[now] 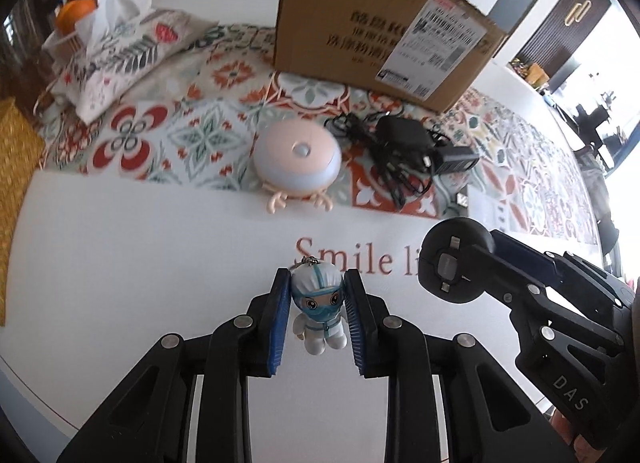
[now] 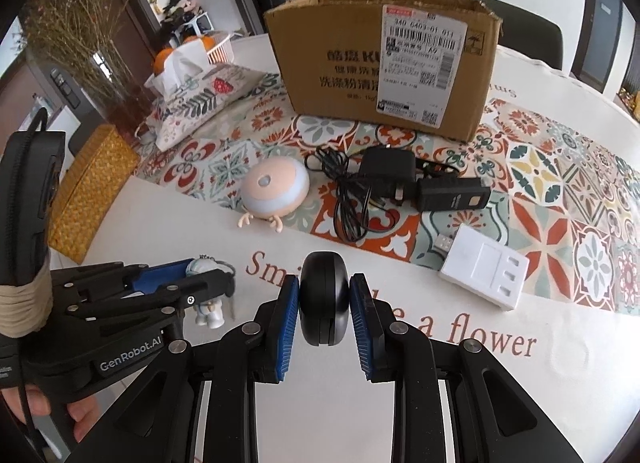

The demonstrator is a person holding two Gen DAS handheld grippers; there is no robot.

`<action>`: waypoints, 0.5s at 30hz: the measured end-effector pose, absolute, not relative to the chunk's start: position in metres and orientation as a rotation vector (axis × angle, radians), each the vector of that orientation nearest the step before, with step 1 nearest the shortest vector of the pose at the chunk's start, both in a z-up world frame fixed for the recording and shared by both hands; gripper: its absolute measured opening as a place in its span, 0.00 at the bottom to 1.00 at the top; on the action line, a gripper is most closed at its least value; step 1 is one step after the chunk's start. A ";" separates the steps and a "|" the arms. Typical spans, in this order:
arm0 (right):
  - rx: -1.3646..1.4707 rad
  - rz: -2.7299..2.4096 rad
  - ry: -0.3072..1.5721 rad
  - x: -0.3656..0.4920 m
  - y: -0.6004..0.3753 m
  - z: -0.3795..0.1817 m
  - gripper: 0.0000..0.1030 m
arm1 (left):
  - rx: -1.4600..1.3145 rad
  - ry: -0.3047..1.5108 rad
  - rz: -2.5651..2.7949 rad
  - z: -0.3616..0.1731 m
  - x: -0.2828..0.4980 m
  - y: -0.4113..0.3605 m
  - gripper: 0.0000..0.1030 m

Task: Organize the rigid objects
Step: 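Carry the astronaut figure and black puck in both grippers over the box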

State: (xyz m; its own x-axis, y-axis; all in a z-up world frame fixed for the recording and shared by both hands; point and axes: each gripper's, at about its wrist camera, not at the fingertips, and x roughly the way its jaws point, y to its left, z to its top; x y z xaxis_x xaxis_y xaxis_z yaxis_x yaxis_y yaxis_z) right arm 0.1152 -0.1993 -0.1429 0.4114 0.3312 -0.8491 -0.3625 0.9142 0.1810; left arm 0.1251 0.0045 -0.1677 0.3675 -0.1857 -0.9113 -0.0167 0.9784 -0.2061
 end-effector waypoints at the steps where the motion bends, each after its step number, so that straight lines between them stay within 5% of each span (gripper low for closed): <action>1: -0.031 0.435 1.054 0.115 -0.199 -0.140 0.26 | -0.192 1.185 -0.114 -0.165 0.125 0.005 0.26; 15: -0.026 0.398 0.953 0.120 -0.202 -0.097 0.26 | -0.157 1.048 -0.174 -0.117 0.142 0.000 0.26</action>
